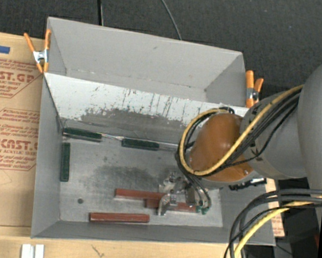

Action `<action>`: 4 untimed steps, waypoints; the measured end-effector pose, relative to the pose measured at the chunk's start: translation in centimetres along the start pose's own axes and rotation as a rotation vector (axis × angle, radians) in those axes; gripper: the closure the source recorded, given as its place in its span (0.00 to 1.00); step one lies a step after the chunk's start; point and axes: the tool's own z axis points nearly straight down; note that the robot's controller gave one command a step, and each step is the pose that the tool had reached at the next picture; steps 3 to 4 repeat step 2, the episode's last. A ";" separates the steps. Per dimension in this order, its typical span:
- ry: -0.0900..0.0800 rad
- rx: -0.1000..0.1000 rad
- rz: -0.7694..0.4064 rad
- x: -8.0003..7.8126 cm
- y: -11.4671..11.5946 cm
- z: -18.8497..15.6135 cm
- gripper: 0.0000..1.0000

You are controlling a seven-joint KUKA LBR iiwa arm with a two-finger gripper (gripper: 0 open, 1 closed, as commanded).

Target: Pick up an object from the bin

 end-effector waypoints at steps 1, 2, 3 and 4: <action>0.000 0.000 0.000 0.0 0.0 0.0 1.00; 0.007 0.001 -0.015 -2.5 0.9 -15.2 1.00; 0.007 0.001 -0.015 -2.5 0.9 -15.2 1.00; 0.007 0.001 -0.015 -2.5 0.9 -15.2 1.00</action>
Offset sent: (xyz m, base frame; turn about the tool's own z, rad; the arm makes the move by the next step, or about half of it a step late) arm 0.0225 0.0075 0.1515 -0.0142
